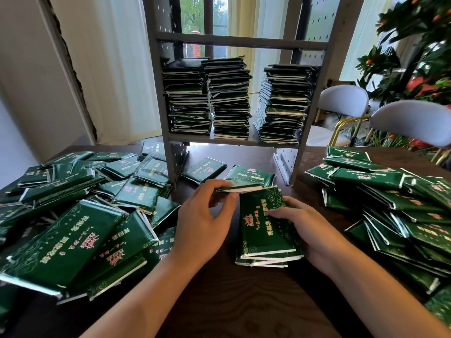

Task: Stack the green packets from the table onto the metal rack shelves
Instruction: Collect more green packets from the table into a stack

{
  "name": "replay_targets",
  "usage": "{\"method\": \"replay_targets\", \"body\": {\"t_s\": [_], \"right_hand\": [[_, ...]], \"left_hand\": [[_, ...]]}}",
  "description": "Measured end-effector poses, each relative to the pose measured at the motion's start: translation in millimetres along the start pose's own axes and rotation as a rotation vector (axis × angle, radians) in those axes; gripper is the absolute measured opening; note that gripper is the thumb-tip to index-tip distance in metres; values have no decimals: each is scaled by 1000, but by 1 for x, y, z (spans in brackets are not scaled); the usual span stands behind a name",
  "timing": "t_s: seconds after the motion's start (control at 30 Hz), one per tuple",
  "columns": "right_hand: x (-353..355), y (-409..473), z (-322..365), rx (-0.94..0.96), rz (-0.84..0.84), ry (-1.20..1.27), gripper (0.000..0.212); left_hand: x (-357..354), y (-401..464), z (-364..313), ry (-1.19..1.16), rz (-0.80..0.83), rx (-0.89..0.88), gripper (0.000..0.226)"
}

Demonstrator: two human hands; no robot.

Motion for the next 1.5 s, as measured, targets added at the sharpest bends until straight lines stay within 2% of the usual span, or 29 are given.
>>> {"method": "replay_targets", "body": {"t_s": [0.17,0.2,0.3,0.4,0.5,0.6,0.7,0.8,0.97,1.07,1.17,1.23,1.33,1.43,1.5], "right_hand": [[0,-1,1,12,-1,3,22],[0,0,1,12,0,6,22],[0,0,0,19,-2,7,23],[0,0,1,25,3,6,22],[1,0,2,32,-2,11,22],[2,1,2,44,-18,29,23],[5,1,4,68,-54,67,23],[7,0,6,99,-71,93,20],[4,-2,11,167,-49,134,20],[0,-5,13,256,-38,144,28],[-5,-10,17,376,17,175,36],[-11,-11,17,404,100,210,45],[-21,-10,10,424,181,23,56],[-28,-11,3,437,138,-173,58],[-26,-10,2,425,107,-196,56]], "left_hand": [[1,-3,-10,-68,44,-33,40],[1,-4,-9,-56,41,-24,37],[0,-1,-3,2,21,32,6],[-1,1,3,-126,51,135,17],[-2,4,3,-265,63,196,13],[-4,5,5,-293,105,220,17],[-13,0,4,-225,227,215,19],[-21,-8,-2,-158,313,172,30],[-19,-7,-3,-51,315,127,65],[-22,-9,-9,-81,371,125,74],[-20,-10,-18,-134,326,32,86],[-21,-10,-19,-138,318,9,84],[-26,-13,-12,-107,385,46,74],[-30,-16,-9,-50,458,83,68],[-28,-15,-8,10,476,91,63]]}}
Point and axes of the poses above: each hand's wrist, its own y-axis towards the middle knuckle, its own x-axis out of the back of the hand, z = x × y, the point moved 6 cm from there along y, towards the middle knuckle, and after that the axes turned 1 degree about z, right-handed, at the moved point
